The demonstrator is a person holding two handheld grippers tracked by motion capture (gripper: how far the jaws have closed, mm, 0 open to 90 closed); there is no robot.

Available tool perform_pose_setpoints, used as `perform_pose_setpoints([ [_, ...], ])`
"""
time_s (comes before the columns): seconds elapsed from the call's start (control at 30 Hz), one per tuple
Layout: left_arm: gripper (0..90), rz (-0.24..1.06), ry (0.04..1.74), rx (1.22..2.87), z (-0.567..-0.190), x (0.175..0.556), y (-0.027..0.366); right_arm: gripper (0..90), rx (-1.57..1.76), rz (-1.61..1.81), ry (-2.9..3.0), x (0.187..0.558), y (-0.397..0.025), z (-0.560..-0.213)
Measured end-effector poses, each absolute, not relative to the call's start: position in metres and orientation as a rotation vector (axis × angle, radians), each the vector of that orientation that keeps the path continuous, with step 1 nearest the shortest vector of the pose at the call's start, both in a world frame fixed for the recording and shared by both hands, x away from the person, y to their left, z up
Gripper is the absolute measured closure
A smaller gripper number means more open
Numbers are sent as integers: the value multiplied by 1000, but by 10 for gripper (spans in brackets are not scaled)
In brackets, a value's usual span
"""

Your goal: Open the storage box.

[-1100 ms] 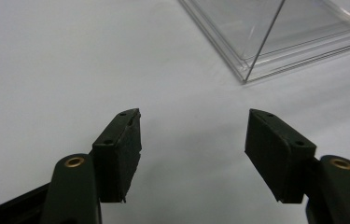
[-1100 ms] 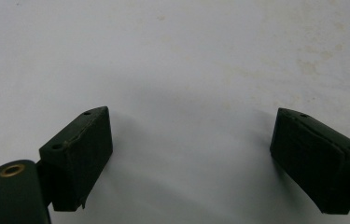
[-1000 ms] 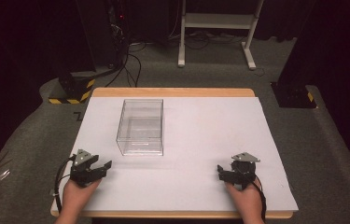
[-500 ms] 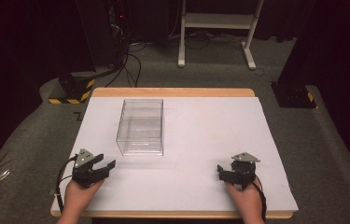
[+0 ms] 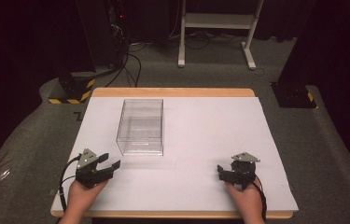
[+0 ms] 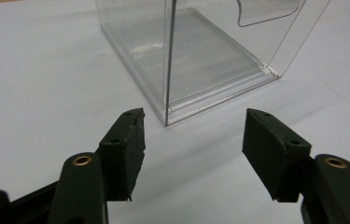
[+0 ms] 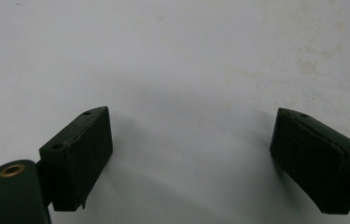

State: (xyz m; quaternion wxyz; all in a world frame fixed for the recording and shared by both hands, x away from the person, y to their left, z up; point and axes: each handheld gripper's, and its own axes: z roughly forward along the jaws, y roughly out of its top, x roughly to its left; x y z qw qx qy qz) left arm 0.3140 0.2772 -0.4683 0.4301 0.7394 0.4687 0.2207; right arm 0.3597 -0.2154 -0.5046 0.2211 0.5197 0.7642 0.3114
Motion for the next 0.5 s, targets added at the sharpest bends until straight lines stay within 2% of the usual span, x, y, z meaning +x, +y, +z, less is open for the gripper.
perform_pose_setpoints([
  [0.5, 414, 481, 1119, 1823, -461, 319, 258, 128, 1436, 860, 2113, 360, -215, -505],
])
